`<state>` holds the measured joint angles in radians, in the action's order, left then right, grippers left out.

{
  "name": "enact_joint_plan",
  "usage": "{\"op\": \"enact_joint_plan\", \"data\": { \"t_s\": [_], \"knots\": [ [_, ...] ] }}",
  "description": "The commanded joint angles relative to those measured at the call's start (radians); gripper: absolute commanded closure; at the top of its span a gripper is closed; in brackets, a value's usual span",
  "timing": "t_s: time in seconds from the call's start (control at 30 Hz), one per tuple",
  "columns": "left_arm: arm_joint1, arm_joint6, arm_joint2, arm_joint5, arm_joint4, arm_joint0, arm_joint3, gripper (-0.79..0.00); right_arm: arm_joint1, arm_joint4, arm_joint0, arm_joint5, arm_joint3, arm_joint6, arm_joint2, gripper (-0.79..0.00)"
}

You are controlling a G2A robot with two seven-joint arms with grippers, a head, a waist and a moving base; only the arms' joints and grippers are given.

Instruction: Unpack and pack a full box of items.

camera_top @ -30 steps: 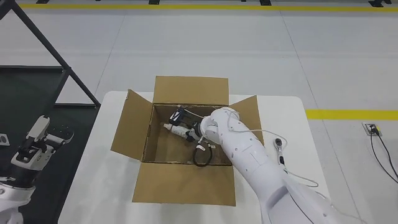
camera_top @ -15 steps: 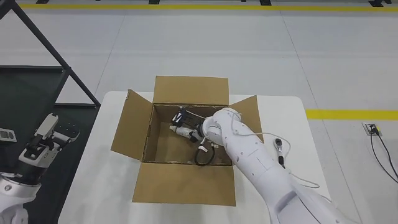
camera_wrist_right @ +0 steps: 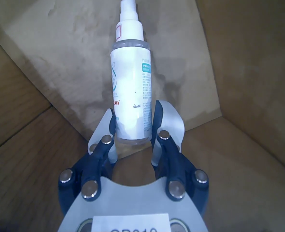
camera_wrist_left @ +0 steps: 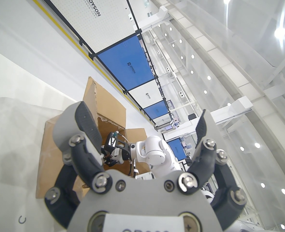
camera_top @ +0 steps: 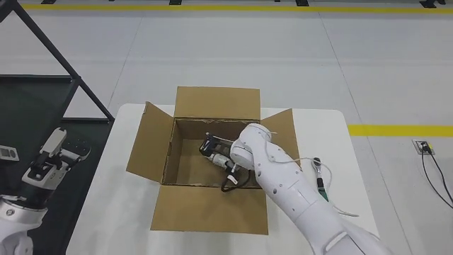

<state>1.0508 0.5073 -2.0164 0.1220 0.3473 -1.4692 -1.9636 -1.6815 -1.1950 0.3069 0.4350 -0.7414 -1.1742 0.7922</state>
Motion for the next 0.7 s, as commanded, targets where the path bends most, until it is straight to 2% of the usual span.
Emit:
{"op": "enact_joint_plan", "data": {
  "t_s": [0.0,0.1,0.23,0.37,0.5,0.67],
  "knots": [
    [0.000,-0.002,0.001,-0.002,-0.002,0.000,-0.001,-0.785,0.003,0.003,0.006,0.004,-0.007,-0.025,0.004,-0.671],
    [0.000,-0.003,0.002,-0.003,-0.003,0.001,-0.001,-0.785,0.005,0.005,0.008,0.010,-0.005,-0.025,0.007,-0.634],
    [-0.001,-0.004,0.002,-0.004,-0.005,0.000,-0.001,-0.785,0.002,0.018,0.001,0.030,0.016,-0.003,0.006,-0.625],
    [0.000,-0.009,0.003,-0.004,-0.005,-0.002,-0.003,-0.785,-0.008,0.027,-0.008,0.042,0.042,0.048,-0.007,-0.539],
    [0.000,-0.013,0.003,-0.001,-0.004,-0.007,-0.004,-0.785,-0.022,0.028,-0.018,0.036,0.072,0.092,-0.027,-0.397],
    [0.001,-0.015,0.003,0.000,-0.003,-0.013,-0.006,-0.785,-0.041,0.034,-0.034,-0.008,0.133,0.146,-0.042,-0.379]
  ]
}}
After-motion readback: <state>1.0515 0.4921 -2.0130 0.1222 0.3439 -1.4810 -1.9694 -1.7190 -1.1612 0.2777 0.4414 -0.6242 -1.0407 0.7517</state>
